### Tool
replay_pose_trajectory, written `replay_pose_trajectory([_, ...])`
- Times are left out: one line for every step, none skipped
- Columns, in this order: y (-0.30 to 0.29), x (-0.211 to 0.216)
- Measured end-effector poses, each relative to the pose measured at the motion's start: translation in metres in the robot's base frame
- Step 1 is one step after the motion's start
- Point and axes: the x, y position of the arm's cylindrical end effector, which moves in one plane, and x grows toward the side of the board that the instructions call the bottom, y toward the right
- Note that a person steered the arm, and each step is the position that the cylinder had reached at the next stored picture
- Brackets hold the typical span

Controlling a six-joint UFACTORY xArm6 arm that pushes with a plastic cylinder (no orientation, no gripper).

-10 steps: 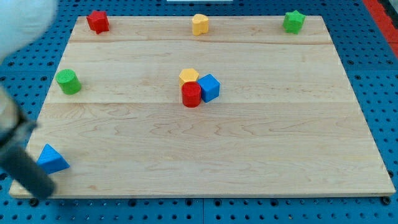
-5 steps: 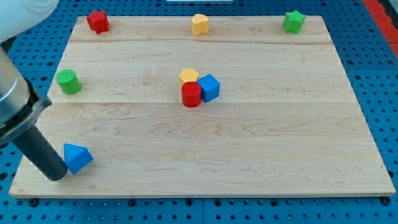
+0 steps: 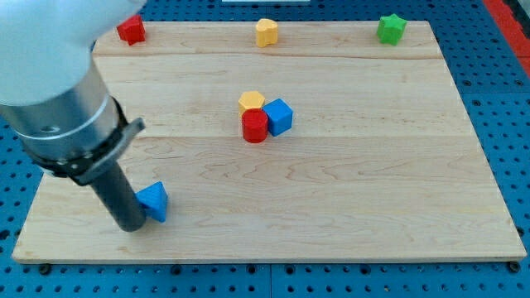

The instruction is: Push the blue triangle at the center of the board

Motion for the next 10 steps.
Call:
replay_pose_trajectory([0.011,-0.015])
replay_pose_trajectory([0.02,-0.052])
replay_pose_trajectory([0.029,-0.082])
replay_pose_trajectory([0.045,-0.082])
replay_pose_trajectory([0.052,-0.082])
replay_pose_trajectory([0.057,-0.088])
replay_pose_trajectory([0.057,-0.1])
replay_pose_trajectory([0.057,-0.111])
replay_pose_trajectory([0.057,-0.117])
replay_pose_trajectory([0.057,-0.12])
